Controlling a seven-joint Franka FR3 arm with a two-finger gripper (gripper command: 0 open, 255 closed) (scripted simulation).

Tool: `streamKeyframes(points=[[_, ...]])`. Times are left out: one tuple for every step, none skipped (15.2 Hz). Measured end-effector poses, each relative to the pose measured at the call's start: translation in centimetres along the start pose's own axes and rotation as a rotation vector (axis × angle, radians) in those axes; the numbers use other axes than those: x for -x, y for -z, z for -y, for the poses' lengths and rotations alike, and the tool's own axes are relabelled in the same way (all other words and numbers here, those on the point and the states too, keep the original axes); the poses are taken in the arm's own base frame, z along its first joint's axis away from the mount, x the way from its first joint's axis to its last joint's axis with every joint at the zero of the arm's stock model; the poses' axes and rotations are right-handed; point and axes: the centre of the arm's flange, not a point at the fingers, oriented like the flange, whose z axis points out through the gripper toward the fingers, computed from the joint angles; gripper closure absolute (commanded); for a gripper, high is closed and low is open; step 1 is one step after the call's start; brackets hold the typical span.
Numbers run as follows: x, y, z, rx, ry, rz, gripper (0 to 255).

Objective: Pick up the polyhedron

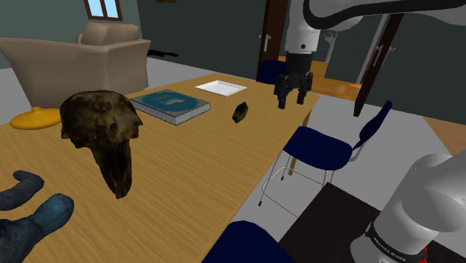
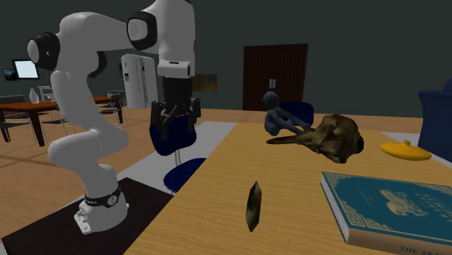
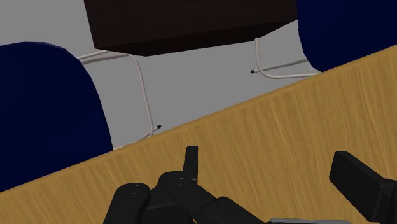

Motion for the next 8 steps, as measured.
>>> streamKeyframes(points=[[-1.2, -0.3, 0.5, -0.001, -0.039, -0.001, 0], [-2.4, -0.5, 0.8, -0.001, -0.078, -0.002, 0], [-3.6, -0.7, 1.0, -0.002, -0.117, -0.004, 0], [-4.9, -1.1, 1.1, -0.002, -0.156, -0.005, 0], [-6.3, -1.2, 1.2, -0.002, -0.195, -0.007, 0], [-7.7, -1.3, 1.5, -0.003, -0.233, -0.009, 0], [-8.7, -1.6, 1.3, -0.003, -0.273, -0.01, 0], [-10.0, -1.8, 1.3, -0.004, -0.311, -0.012, 0]])
